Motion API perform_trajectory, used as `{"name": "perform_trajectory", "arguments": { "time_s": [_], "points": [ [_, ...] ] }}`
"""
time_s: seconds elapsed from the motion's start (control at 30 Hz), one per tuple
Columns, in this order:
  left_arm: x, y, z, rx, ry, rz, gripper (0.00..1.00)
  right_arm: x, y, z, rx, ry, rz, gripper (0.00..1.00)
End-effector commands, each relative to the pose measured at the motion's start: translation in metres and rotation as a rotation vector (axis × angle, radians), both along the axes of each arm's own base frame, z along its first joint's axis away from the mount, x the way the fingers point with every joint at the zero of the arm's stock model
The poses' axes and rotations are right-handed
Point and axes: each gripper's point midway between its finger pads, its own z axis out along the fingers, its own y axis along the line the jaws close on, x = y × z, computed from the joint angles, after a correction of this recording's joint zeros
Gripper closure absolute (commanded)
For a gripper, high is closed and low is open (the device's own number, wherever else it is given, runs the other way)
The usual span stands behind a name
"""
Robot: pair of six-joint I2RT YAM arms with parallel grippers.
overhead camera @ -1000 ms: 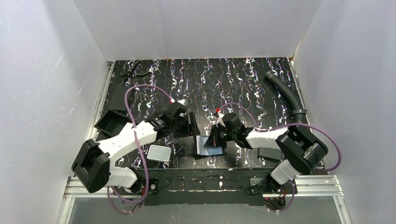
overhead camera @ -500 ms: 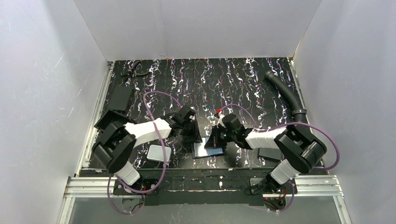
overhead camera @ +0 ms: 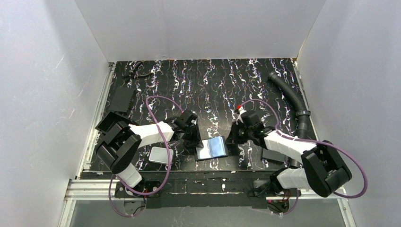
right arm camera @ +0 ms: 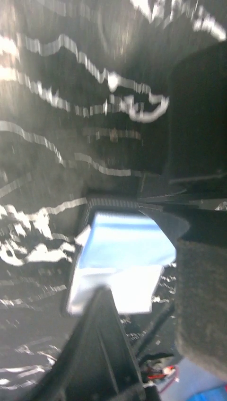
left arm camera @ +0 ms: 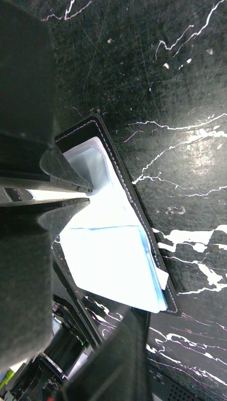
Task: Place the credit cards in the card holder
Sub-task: Turn over the card slot in the card holder.
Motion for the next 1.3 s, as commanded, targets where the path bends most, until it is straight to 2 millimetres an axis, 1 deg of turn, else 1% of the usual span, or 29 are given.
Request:
{"name": "perform_trajectory", "arguments": {
  "time_s": [0.0,0.03,0.17,0.2,0.27,0.3,0.33,0.4,0.43,0.5,0.57,0.67,0.7,0.73,0.77,0.8,0.83,0.87,0.93,0.97,1.0,1.03,1.1,1.17,1.2,1.27],
  "points": [
    [-0.018,0.033,-0.024,0.146,0.042,-0.005,0.90,0.003,-0.041,-0.021,-0.107,0.014,-0.048,0.88],
    [-0.019,0.033,-0.024,0.146,0.042,-0.007,0.90,0.002,-0.045,-0.026,-0.119,0.023,-0.054,0.89],
    [-0.019,0.033,-0.024,0.146,0.045,-0.006,0.91,-0.009,-0.060,-0.054,-0.193,0.088,-0.094,0.96],
    [-0.019,0.033,-0.024,0.145,0.044,-0.006,0.91,-0.012,-0.065,-0.059,-0.212,0.107,-0.122,0.98],
    [-0.019,0.033,-0.023,0.144,0.043,-0.008,0.91,-0.015,-0.074,-0.063,-0.242,0.120,-0.176,0.99],
    [-0.019,0.033,-0.023,0.143,0.041,-0.011,0.91,-0.014,-0.076,-0.060,-0.245,0.112,-0.189,0.99],
    [-0.019,0.033,-0.023,0.140,0.040,-0.012,0.91,-0.011,-0.075,-0.052,-0.243,0.092,-0.194,0.97],
    [-0.018,0.030,-0.021,0.125,0.037,-0.015,0.91,0.002,-0.071,-0.026,-0.270,0.015,-0.175,0.93],
    [-0.018,0.028,-0.019,0.117,0.037,-0.017,0.91,0.011,-0.067,-0.009,-0.290,-0.041,-0.163,0.88],
    [-0.017,0.025,-0.017,0.106,0.037,-0.020,0.91,0.019,-0.051,0.022,-0.283,-0.115,-0.106,0.79],
    [-0.016,0.024,-0.016,0.102,0.034,-0.021,0.91,0.019,-0.030,0.043,-0.224,-0.128,-0.041,0.72],
    [-0.015,0.023,-0.015,0.099,0.030,-0.019,0.91,0.008,0.012,0.063,-0.078,-0.131,0.093,0.61],
    [-0.016,0.023,-0.015,0.101,0.032,-0.019,0.91,0.000,0.027,0.065,-0.014,-0.110,0.149,0.59],
    [-0.016,0.024,-0.016,0.102,0.033,-0.018,0.91,-0.007,0.043,0.068,0.070,-0.087,0.203,0.59],
    [-0.016,0.024,-0.016,0.104,0.033,-0.019,0.91,-0.016,0.057,0.068,0.153,-0.046,0.256,0.63],
    [-0.017,0.025,-0.016,0.107,0.035,-0.019,0.91,-0.024,0.067,0.067,0.219,-0.003,0.291,0.68],
    [-0.017,0.025,-0.017,0.111,0.036,-0.021,0.91,-0.028,0.075,0.067,0.282,0.038,0.307,0.76],
    [-0.017,0.026,-0.018,0.114,0.037,-0.024,0.91,-0.031,0.078,0.066,0.324,0.062,0.307,0.80],
    [-0.017,0.027,-0.018,0.121,0.035,-0.026,0.91,-0.033,0.077,0.066,0.415,0.077,0.311,0.82],
    [-0.018,0.029,-0.019,0.126,0.033,-0.031,0.91,-0.033,0.074,0.062,0.433,0.079,0.308,0.82],
    [-0.018,0.029,-0.019,0.131,0.030,-0.034,0.91,-0.031,0.067,0.051,0.417,0.086,0.292,0.83],
    [-0.018,0.031,-0.020,0.138,0.032,-0.038,0.91,-0.029,0.057,0.034,0.385,0.116,0.261,0.87],
    [-0.019,0.033,-0.023,0.154,0.037,-0.050,0.91,-0.032,0.038,0.002,0.366,0.193,0.208,0.93],
    [-0.021,0.036,-0.028,0.168,0.045,-0.057,0.91,-0.037,0.018,-0.030,0.348,0.262,0.136,0.95],
    [-0.022,0.037,-0.030,0.174,0.045,-0.057,0.91,-0.043,0.009,-0.046,0.322,0.289,0.113,0.96],
    [-0.024,0.041,-0.035,0.186,0.055,-0.059,0.90,-0.048,-0.002,-0.068,0.247,0.307,0.089,0.98]
  ]
}}
